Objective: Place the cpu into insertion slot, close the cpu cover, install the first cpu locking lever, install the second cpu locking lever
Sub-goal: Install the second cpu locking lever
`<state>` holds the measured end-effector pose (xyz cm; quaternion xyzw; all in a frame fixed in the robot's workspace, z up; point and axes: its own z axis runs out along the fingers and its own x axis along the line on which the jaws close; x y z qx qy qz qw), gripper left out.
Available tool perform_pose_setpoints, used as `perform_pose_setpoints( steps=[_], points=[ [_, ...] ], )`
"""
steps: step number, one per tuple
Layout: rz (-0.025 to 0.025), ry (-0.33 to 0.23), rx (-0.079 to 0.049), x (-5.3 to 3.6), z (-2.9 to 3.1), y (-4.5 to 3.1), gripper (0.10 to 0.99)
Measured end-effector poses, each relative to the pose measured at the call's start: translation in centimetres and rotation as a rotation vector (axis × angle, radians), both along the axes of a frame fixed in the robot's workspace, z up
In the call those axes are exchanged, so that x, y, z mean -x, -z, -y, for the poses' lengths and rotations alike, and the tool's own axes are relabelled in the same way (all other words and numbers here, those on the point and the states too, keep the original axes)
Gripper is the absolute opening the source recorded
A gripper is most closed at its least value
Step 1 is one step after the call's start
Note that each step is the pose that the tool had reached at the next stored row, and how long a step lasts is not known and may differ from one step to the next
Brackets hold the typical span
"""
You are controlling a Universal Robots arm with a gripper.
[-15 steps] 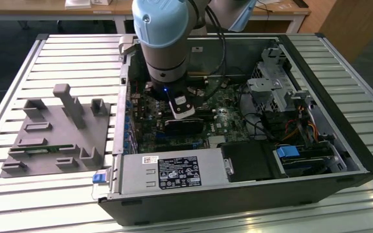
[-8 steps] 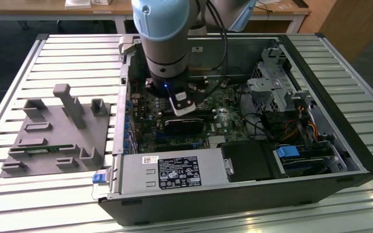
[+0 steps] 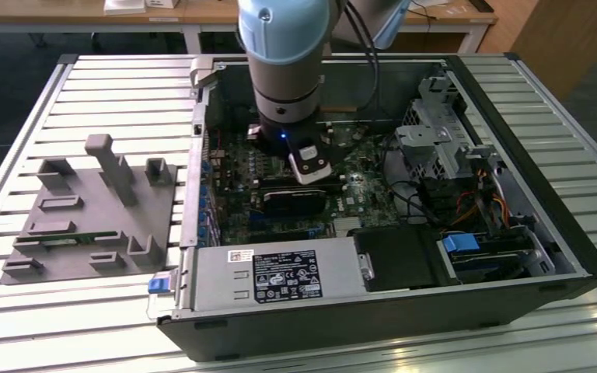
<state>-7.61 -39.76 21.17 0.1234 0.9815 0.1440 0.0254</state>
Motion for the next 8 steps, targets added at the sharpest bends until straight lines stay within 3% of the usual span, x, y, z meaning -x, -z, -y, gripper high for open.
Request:
perform_pose_setpoints(
  steps=[4, 8],
  points=[
    [-0.0019, 0.0, 0.0, -1.66, 0.0, 0.0, 0.106],
    [-0.0027, 0.0, 0.013, -2.23, -0.28, 0.0, 0.106]
  ],
)
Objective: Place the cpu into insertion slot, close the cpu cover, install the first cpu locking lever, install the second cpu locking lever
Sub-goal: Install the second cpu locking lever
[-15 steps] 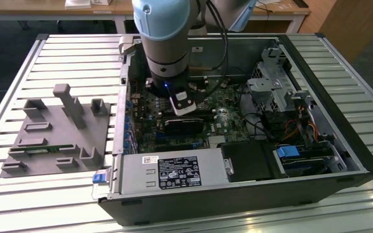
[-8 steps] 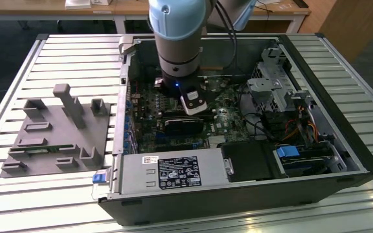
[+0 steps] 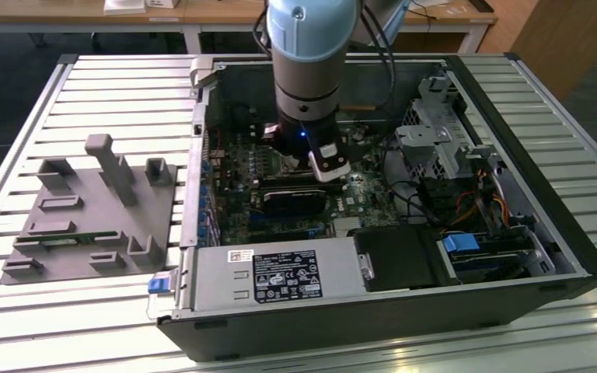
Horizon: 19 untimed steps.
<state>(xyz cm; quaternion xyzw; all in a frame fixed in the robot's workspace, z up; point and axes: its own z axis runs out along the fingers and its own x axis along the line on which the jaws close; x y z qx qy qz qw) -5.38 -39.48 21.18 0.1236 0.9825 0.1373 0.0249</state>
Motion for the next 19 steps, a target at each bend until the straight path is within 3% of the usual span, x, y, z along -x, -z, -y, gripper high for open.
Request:
perform_pose_setpoints(
  steps=[5, 14, 19],
  points=[
    [0.0001, 0.0, 0.034, -0.23, -0.91, 0.0, 0.106],
    [0.0001, 0.0, 0.06, -0.45, -3.01, 0.0, 0.106],
    [0.0, 0.0, 0.068, -0.51, -3.43, 0.0, 0.106]
  ],
)
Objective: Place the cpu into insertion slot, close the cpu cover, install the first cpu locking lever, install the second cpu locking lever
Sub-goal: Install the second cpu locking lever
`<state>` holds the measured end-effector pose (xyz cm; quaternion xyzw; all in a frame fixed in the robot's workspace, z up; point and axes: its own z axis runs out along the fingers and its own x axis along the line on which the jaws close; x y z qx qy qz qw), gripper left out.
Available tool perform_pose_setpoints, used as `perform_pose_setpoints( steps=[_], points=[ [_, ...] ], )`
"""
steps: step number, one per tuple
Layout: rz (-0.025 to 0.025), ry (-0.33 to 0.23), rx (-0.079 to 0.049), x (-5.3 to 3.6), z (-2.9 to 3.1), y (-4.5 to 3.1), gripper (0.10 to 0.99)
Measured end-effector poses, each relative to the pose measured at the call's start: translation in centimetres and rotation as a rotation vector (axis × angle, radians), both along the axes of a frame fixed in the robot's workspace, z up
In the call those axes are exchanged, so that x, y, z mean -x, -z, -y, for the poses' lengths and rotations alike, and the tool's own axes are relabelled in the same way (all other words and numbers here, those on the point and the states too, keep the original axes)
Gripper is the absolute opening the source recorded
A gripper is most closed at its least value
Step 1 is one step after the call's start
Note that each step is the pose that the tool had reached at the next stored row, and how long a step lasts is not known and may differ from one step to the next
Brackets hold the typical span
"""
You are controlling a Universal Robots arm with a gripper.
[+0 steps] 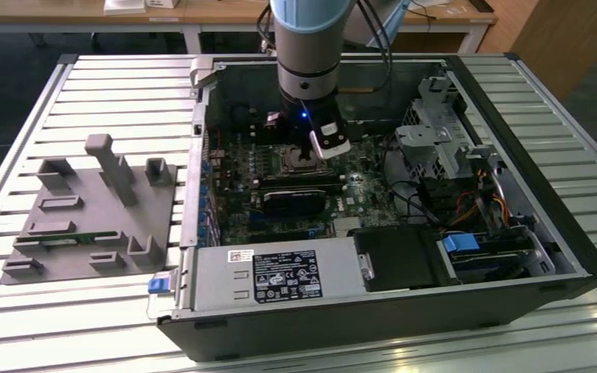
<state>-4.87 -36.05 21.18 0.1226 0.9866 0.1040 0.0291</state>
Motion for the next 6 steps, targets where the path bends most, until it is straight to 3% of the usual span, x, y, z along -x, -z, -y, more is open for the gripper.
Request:
perform_pose_setpoints(
  steps=[6],
  points=[
    [0.0001, 0.0, 0.0, -0.06, 0.0, 0.0, 0.106]
  ],
)
